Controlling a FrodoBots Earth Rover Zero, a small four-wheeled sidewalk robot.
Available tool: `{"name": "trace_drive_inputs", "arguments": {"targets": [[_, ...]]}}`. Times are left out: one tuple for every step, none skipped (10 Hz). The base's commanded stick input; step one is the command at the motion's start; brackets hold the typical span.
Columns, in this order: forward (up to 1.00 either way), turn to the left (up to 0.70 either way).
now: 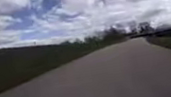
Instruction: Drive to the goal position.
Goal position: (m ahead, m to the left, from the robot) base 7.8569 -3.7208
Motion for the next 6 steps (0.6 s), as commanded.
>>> {"name": "trace_drive_inputs", "arguments": {"targets": [[1.00,-0.38],[1.00,-0.18],[1.00,-0.04],[1.00,0.00],[1.00,-0.01],[1.00,-0.18]]}}
